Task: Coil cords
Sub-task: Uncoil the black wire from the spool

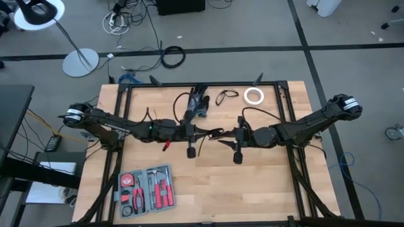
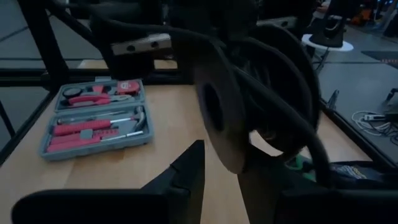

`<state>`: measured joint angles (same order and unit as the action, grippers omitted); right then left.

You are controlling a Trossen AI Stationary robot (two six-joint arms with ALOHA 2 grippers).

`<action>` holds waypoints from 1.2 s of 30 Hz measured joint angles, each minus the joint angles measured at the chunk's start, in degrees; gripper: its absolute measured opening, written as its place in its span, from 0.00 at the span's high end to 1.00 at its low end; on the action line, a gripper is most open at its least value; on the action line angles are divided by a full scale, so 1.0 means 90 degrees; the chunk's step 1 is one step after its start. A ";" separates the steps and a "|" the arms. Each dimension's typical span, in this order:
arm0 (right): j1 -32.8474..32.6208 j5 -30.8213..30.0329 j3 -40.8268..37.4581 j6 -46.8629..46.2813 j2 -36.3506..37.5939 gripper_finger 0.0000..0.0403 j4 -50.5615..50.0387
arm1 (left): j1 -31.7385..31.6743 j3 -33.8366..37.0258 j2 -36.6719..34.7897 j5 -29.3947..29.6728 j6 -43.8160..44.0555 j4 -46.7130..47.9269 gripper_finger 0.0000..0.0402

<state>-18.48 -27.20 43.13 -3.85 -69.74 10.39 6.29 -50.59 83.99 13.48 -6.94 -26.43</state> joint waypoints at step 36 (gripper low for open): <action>0.0355 0.0527 -0.0003 -0.0028 -0.0246 1.00 0.0301 | -0.0073 0.0000 -0.0053 0.0348 -0.0051 0.0339 0.89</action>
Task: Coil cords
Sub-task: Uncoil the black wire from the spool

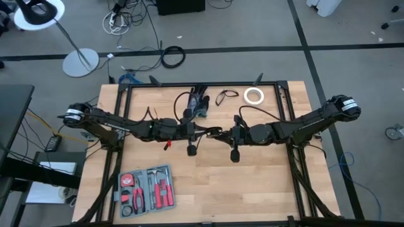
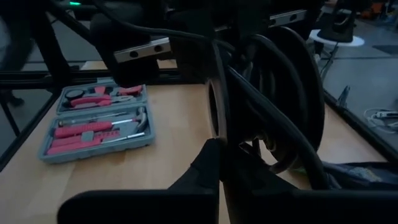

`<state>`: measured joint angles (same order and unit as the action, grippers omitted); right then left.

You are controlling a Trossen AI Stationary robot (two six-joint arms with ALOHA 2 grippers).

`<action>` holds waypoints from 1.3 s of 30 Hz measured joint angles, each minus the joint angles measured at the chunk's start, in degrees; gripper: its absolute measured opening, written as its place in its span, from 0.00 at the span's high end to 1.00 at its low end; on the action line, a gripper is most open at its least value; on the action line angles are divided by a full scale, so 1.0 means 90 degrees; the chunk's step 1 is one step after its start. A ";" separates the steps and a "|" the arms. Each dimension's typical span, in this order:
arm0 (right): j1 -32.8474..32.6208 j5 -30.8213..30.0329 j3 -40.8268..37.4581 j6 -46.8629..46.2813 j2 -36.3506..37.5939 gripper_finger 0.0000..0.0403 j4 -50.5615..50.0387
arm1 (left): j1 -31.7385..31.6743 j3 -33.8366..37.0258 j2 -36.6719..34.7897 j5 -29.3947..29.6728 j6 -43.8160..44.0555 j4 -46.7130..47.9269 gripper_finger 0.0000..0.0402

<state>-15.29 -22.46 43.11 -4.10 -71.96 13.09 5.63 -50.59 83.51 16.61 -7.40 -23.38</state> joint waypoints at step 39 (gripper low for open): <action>-0.0678 0.0375 0.0000 0.0356 0.0398 1.00 -0.1040 | 0.0468 -0.0420 -0.0222 -0.0293 0.0377 0.1112 0.72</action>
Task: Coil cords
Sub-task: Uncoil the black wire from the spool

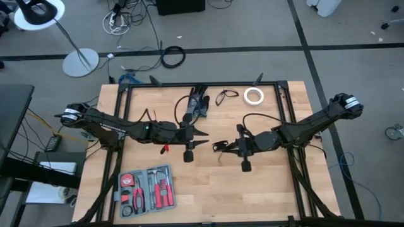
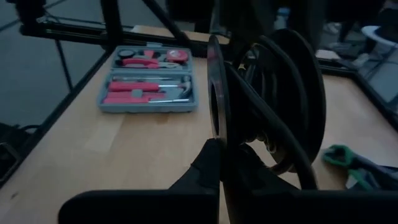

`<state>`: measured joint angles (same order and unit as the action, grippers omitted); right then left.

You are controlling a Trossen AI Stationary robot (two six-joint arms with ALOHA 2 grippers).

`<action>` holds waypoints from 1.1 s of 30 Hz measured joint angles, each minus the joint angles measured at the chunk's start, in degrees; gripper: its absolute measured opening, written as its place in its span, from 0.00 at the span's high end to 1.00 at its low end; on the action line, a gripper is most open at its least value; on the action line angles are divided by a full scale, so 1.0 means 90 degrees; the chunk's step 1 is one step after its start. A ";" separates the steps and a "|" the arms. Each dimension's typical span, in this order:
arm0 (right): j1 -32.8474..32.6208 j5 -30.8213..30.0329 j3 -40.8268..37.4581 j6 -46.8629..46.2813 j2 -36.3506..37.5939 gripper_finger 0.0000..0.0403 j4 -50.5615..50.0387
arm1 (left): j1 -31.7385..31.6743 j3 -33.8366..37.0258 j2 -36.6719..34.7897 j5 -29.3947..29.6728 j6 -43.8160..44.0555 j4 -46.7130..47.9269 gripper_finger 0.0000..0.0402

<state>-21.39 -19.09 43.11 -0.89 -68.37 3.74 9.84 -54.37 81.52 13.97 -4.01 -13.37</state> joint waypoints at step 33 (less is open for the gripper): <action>0.0323 0.0415 -0.0005 0.0232 -0.0531 1.00 0.1070 | 0.0129 -0.0030 0.0066 0.0336 -0.0030 -0.0226 0.72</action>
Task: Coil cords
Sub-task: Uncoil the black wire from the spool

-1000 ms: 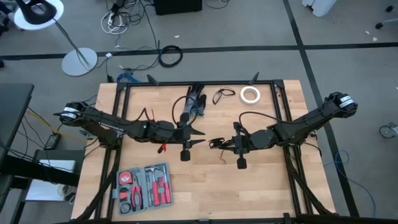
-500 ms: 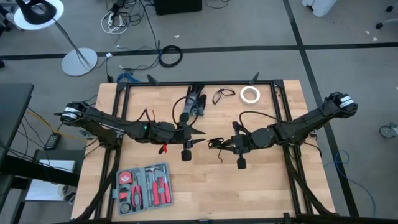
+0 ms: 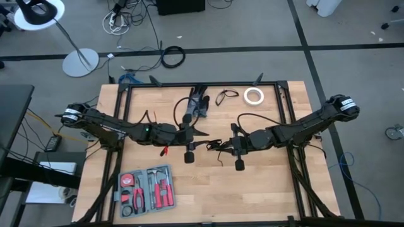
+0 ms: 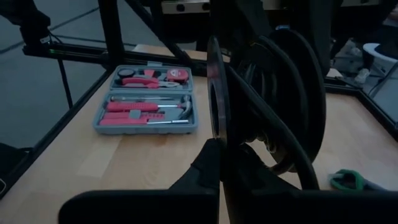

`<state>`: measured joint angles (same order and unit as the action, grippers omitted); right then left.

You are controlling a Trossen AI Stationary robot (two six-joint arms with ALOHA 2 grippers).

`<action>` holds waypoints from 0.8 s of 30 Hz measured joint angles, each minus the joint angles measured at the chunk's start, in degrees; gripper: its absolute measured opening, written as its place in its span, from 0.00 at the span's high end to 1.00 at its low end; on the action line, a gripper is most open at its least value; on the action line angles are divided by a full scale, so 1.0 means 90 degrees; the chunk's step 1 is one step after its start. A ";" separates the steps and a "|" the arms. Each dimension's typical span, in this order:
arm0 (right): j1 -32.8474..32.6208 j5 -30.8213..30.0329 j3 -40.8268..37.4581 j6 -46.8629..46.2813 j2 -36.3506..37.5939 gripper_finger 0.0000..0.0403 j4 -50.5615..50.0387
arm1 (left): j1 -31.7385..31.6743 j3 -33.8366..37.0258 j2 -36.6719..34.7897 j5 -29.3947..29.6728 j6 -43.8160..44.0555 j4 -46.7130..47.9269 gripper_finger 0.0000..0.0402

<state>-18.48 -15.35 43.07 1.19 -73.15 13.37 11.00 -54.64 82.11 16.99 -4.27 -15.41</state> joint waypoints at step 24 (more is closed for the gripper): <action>0.0041 -0.0119 0.0002 0.0068 0.0054 1.00 -0.0160 | -0.0002 -0.0232 -0.0007 0.0126 -0.0013 0.1554 0.72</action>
<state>-18.11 -16.43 43.09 1.80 -72.66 11.92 10.98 -56.73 82.04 18.13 -4.39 -1.43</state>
